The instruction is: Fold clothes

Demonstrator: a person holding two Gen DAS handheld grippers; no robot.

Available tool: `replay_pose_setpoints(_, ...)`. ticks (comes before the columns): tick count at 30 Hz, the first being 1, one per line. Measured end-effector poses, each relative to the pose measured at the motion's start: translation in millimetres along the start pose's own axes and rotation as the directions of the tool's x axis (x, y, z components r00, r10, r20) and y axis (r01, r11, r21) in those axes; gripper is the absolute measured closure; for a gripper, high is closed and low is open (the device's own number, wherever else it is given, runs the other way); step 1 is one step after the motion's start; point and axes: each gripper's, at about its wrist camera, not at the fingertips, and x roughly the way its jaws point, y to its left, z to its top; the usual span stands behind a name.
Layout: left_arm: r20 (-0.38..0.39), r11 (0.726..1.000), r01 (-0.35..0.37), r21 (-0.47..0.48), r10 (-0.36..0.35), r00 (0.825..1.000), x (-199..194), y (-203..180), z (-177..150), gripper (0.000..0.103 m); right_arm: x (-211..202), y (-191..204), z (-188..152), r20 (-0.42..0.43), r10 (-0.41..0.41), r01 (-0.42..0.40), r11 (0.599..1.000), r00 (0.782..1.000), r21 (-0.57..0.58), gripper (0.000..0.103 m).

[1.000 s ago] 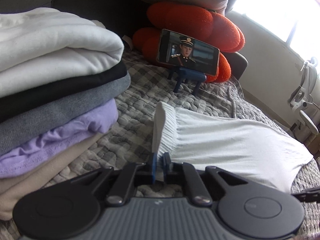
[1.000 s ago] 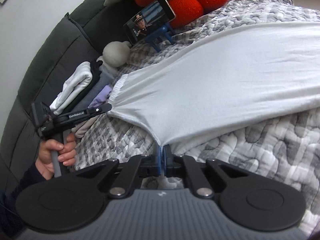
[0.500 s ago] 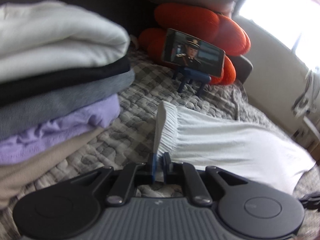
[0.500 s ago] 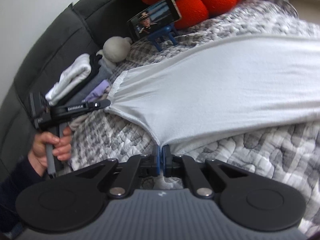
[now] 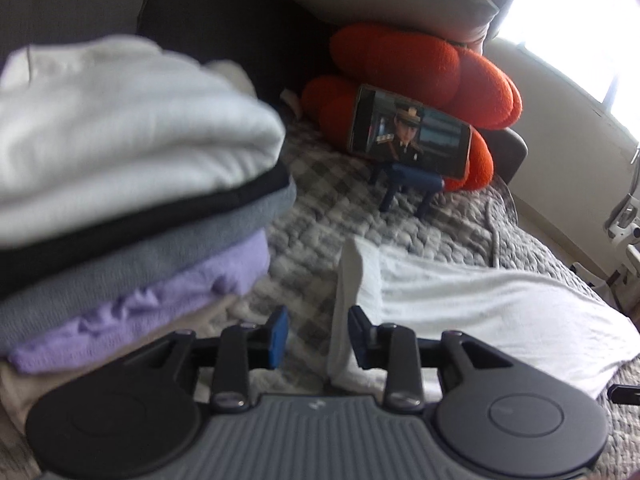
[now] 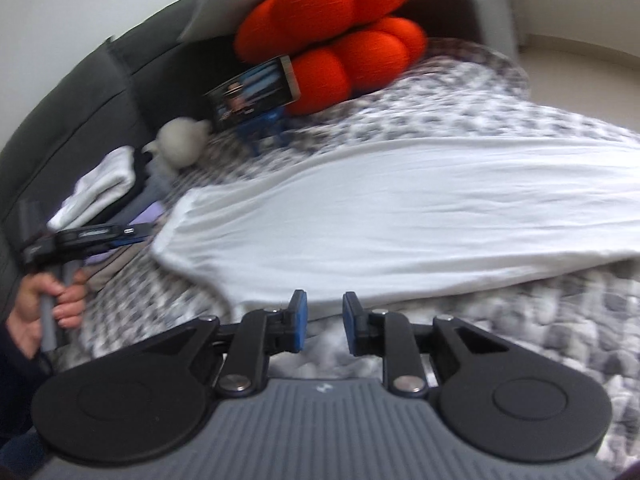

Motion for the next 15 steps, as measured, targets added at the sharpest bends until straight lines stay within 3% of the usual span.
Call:
replay_pose_setpoints(7,0.021,0.99,0.023,0.142,-0.026,0.999,5.1,-37.9,2.9,0.067,-5.8,-29.0,-3.3,0.065,-0.147,0.141,0.986,0.987,0.093,0.081)
replay_pose_setpoints(10,0.006,0.985,0.033,0.168,-0.034,0.999,17.2,-48.5,7.4,0.066,-12.7,-36.3,3.9,0.095,-0.167,0.157,0.982,0.981,0.109,0.08)
replay_pose_setpoints(11,0.005,0.985,0.03,0.171,-0.032,0.999,21.6,-51.0,10.5,0.064,-14.1,-37.2,7.8,0.104,-0.171,0.16,0.982,0.98,0.101,0.079)
replay_pose_setpoints(13,0.002,0.985,0.014,0.173,-0.015,1.0,31.9,-51.9,15.6,0.051,-17.1,-39.2,15.6,0.122,-0.177,0.167,0.982,0.977,0.086,0.079)
replay_pose_setpoints(15,-0.001,0.984,-0.002,0.176,0.003,1.0,42.3,-52.5,20.6,0.048,-13.6,-35.6,28.3,0.135,-0.186,0.183,0.983,0.973,0.033,0.078)
